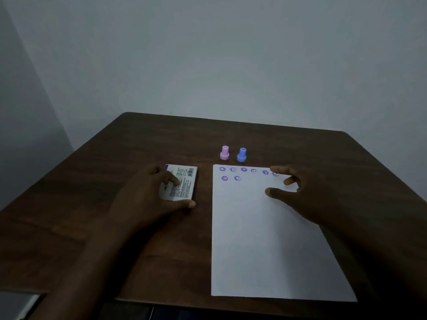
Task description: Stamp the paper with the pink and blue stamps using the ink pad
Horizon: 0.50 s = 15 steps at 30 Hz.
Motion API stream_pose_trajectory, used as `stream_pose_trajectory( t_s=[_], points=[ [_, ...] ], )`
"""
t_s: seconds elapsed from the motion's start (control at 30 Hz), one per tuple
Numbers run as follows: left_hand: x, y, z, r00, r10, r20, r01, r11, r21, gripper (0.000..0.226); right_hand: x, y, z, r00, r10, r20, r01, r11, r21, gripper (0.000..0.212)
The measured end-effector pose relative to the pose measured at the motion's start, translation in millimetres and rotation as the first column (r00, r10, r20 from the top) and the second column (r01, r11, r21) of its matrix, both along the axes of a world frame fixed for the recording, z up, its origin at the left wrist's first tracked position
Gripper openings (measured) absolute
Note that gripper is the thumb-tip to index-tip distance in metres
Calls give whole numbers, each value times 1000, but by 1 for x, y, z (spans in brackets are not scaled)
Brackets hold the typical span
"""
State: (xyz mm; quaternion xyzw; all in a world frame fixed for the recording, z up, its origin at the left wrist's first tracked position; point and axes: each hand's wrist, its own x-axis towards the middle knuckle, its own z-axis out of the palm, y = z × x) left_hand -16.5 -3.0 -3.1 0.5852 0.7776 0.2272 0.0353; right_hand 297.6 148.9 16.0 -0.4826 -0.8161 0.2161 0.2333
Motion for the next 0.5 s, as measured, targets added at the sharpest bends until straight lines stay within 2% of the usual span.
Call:
stream_pose_trajectory(
  t_s=[0.1,0.17,0.23,0.3,0.37,0.43,0.5],
  points=[
    [7,4,5,997,11,-80,-9,1000,20,87,10,1,0,1000,-28,12,29,1000,-6,55],
    [10,9,11,999,-1,-34,1,1000,9,83,18,4,0,999,-47,-12,47,999,-10,57],
    [15,16,19,999,-46,-9,45,999,-23,74,25,8,0,997,-67,-26,67,998,-7,60],
    [20,23,23,993,-103,-58,100,994,-45,60,29,11,-3,996,-88,1,88,996,-2,62],
    [28,31,27,988,-146,-47,147,989,8,51,33,17,-6,996,-88,0,88,996,-11,64],
    [41,40,29,978,-195,-79,197,980,12,53,34,21,-8,997,-81,18,82,995,-61,68],
    [55,44,21,952,-261,-158,249,964,-92,61,36,16,-13,996,-70,54,77,988,-132,76]
  ],
)
